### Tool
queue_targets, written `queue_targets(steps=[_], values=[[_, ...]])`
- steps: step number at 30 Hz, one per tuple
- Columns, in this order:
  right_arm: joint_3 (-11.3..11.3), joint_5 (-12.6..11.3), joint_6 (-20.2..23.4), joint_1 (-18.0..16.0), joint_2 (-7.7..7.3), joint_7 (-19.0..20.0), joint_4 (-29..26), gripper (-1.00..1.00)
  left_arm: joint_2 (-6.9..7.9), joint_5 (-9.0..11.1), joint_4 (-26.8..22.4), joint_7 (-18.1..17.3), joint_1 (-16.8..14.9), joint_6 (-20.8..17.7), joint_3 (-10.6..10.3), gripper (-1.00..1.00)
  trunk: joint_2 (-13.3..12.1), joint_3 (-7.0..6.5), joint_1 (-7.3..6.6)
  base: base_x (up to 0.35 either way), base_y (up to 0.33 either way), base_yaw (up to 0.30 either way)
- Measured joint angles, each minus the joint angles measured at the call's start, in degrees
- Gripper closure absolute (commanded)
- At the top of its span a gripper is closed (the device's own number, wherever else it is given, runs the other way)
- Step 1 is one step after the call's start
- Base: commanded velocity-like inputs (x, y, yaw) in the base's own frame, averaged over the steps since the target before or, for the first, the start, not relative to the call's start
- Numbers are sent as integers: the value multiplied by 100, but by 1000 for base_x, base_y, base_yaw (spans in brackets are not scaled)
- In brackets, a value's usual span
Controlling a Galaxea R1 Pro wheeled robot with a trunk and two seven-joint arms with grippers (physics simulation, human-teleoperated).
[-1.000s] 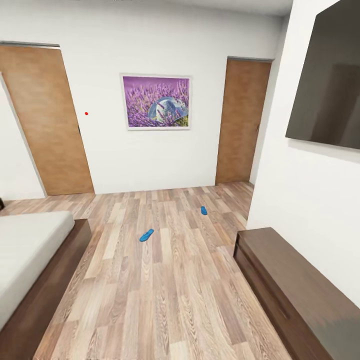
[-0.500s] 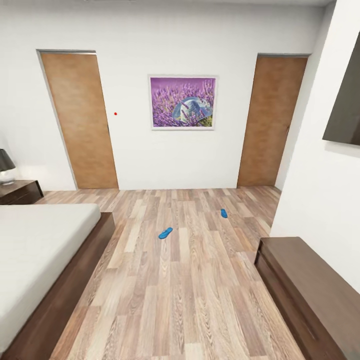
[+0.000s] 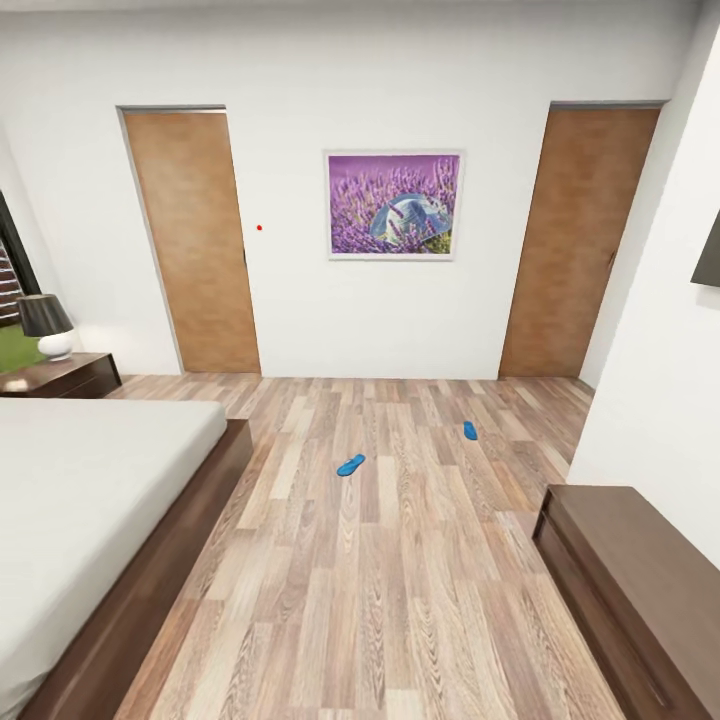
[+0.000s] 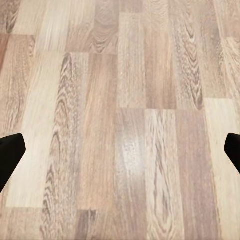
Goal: In the bedroom, move the book from the bed onto either nightstand, and place the two sandals side by side next to the bed.
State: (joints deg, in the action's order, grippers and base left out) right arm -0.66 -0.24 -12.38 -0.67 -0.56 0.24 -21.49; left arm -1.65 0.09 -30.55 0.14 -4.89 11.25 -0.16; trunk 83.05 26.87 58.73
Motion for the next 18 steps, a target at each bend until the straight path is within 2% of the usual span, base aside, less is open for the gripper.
queue_targets(steps=[18], values=[[17,2,0,0,3,0,0,-100,-2,1,2,-4,0,0,-2,-100,0,0,0,0,0,0]])
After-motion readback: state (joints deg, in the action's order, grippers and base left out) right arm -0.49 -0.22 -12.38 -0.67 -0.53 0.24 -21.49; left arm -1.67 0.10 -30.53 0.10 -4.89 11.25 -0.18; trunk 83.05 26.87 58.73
